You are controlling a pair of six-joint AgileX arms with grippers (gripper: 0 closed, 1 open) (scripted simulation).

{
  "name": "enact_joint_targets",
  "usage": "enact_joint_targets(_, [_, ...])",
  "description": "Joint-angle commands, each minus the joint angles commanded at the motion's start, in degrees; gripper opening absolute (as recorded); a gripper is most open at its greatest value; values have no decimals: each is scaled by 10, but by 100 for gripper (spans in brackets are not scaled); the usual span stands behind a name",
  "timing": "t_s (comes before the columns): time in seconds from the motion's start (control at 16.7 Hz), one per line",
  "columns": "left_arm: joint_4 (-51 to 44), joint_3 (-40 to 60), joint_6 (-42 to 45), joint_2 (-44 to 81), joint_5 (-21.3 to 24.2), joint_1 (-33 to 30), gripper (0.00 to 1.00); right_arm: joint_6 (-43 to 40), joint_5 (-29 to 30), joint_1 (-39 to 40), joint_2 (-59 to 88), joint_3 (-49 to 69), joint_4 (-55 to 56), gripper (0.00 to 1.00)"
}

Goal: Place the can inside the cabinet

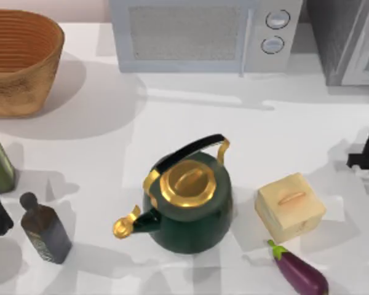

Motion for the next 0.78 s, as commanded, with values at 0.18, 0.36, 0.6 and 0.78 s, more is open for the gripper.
enact_joint_targets(0.18, [0, 0, 0, 0, 0, 0, 100, 0, 0, 0, 0, 0, 0, 0])
enact_joint_targets(0.36, [0, 0, 0, 0, 0, 0, 100, 0, 0, 0, 0, 0, 0, 0])
enact_joint_targets(0.6, [0, 0, 0, 0, 0, 0, 100, 1, 0, 0, -17, 1, -20, 0])
enact_joint_targets(0.78, [0, 0, 0, 0, 0, 0, 100, 1, -1, 0, -75, 9, -86, 0])
